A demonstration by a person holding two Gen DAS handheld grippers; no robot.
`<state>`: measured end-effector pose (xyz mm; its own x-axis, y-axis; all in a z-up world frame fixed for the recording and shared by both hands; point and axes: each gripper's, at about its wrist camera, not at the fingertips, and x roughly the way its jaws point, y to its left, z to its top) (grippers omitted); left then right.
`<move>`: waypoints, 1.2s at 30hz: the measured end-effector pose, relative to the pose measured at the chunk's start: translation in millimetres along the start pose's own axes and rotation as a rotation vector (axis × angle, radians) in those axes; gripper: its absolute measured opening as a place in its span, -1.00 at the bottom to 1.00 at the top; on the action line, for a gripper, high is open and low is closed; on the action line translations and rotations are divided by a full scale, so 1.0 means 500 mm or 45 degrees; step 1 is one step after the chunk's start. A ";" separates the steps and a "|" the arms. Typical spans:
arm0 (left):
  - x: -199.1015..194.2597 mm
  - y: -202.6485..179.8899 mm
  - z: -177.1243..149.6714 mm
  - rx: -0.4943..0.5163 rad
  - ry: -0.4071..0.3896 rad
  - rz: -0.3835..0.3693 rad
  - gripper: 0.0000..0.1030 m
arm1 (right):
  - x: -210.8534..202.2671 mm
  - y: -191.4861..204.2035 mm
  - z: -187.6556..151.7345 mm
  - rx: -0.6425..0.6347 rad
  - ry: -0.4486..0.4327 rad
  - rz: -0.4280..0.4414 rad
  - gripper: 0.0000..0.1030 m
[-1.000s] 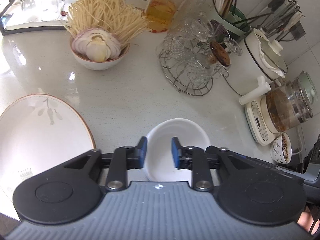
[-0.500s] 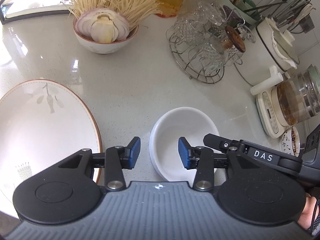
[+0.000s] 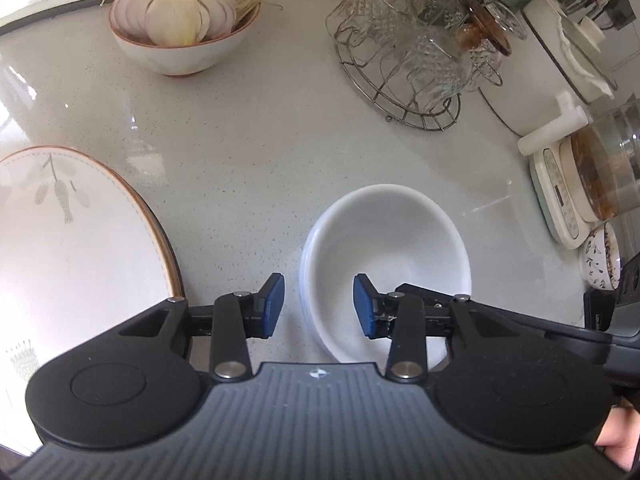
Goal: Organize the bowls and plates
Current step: 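Close both tools on the rim of the nested bowl stack, then lift the nested bowls with both tools and carry them to the floral plate stack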
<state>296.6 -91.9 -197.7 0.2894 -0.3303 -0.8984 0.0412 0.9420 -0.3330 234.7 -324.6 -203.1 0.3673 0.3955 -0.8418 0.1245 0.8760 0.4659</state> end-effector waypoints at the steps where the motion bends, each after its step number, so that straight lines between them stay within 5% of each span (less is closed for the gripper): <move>1: 0.002 0.001 0.000 -0.002 -0.003 0.006 -0.19 | -0.001 -0.001 0.000 0.004 -0.003 0.001 -0.48; 18: 0.028 0.023 -0.001 0.010 0.048 -0.068 -0.62 | -0.003 0.000 -0.008 0.019 -0.047 -0.013 -0.58; 36: -0.024 0.006 0.011 0.177 0.002 -0.168 -0.66 | -0.052 0.029 -0.034 0.044 -0.171 -0.058 -0.60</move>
<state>298.5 -84.6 -186.2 0.2713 -0.4517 -0.8499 0.2109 0.8895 -0.4054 211.2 -317.3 -179.2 0.4806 0.3128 -0.8192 0.1749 0.8812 0.4391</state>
